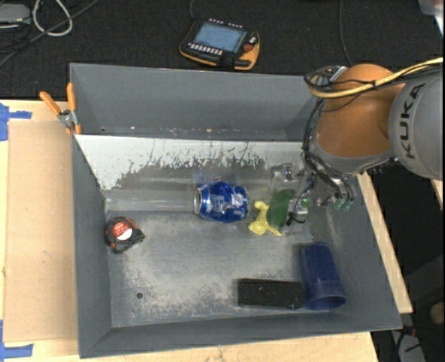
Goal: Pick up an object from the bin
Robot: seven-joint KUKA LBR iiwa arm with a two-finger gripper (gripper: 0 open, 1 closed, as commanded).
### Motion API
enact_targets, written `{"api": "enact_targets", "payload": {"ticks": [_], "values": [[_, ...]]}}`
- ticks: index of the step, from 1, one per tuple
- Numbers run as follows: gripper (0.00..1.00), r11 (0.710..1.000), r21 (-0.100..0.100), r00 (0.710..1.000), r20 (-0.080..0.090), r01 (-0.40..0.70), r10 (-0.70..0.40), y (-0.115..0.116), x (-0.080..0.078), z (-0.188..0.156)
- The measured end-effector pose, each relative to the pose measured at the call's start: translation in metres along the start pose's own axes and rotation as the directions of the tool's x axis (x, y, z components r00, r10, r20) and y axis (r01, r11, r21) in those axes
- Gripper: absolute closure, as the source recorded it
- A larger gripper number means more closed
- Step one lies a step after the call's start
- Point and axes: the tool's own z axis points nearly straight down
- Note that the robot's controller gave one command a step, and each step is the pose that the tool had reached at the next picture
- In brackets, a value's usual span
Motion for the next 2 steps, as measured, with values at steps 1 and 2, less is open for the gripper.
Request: {"api": "enact_targets", "payload": {"ticks": [1,2], "values": [[1.00,1.000,-0.001,1.000,-0.001,-0.017,0.017,-0.006,0.000,-0.102],[1.00,1.000,-0.001,1.000,0.000,0.012,-0.012,-0.008,-0.002,-0.131]]}}
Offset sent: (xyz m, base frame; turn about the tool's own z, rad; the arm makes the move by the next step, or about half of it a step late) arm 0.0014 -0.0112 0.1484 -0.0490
